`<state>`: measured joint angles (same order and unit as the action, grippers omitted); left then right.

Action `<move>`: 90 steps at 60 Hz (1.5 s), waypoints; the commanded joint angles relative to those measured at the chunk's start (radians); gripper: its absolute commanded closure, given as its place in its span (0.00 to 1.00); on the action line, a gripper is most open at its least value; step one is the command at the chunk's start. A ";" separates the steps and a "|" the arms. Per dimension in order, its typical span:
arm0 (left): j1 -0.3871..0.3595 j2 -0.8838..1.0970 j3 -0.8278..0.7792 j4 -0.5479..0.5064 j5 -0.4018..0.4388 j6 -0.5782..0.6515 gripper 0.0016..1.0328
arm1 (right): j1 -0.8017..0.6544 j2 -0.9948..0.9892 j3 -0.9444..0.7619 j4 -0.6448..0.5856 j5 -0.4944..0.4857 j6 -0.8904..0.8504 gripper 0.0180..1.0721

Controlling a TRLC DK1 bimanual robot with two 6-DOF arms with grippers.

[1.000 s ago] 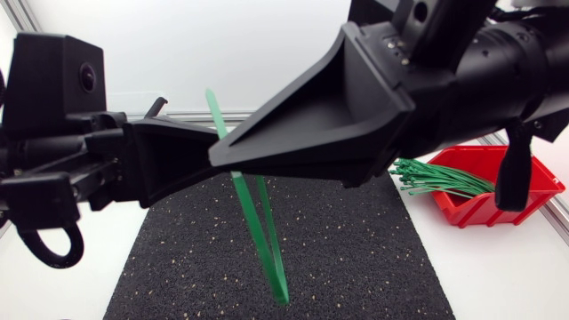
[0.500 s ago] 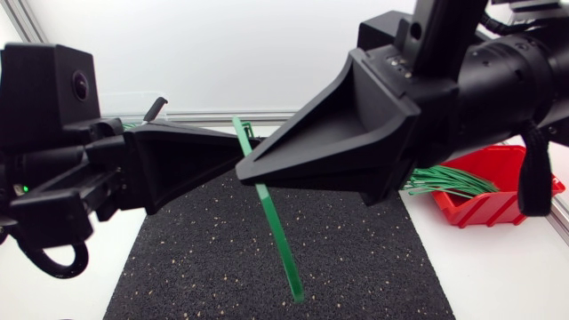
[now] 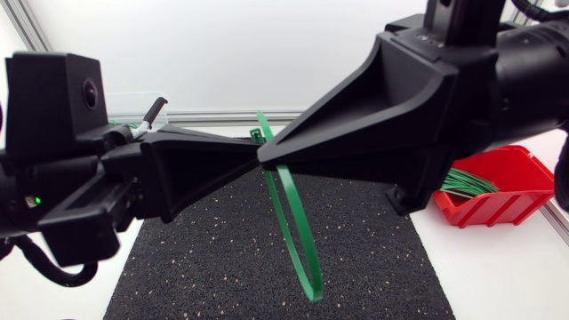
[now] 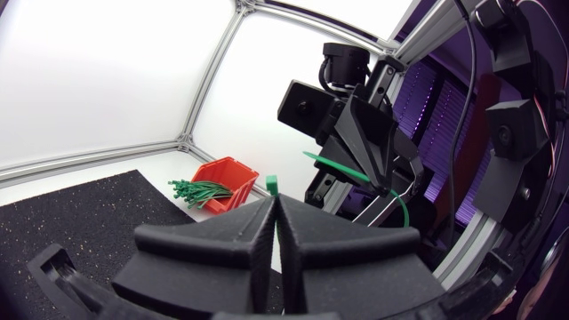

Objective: Take a green cable tie from the red box, thread the tail through the head to close it, then place it in the transparent bin on the left.

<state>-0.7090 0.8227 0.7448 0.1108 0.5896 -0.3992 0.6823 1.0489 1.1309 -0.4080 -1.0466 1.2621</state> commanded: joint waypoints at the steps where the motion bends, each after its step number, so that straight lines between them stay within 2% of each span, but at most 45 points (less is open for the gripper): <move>1: -0.018 -0.007 -0.013 0.020 -0.017 0.022 0.97 | -0.017 -0.013 0.007 0.018 0.003 0.080 0.95; 18: -0.023 0.003 -0.013 0.033 -0.043 0.040 0.97 | -0.015 -0.010 -0.017 0.017 0.002 0.115 0.95; 90: -0.026 -0.016 0.002 0.020 -0.042 0.049 0.97 | -0.006 0.010 -0.092 0.100 0.007 0.112 0.95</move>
<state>-0.7242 0.8249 0.7448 0.1287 0.5476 -0.3656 0.6830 1.0512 1.0641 -0.3237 -1.0431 1.3430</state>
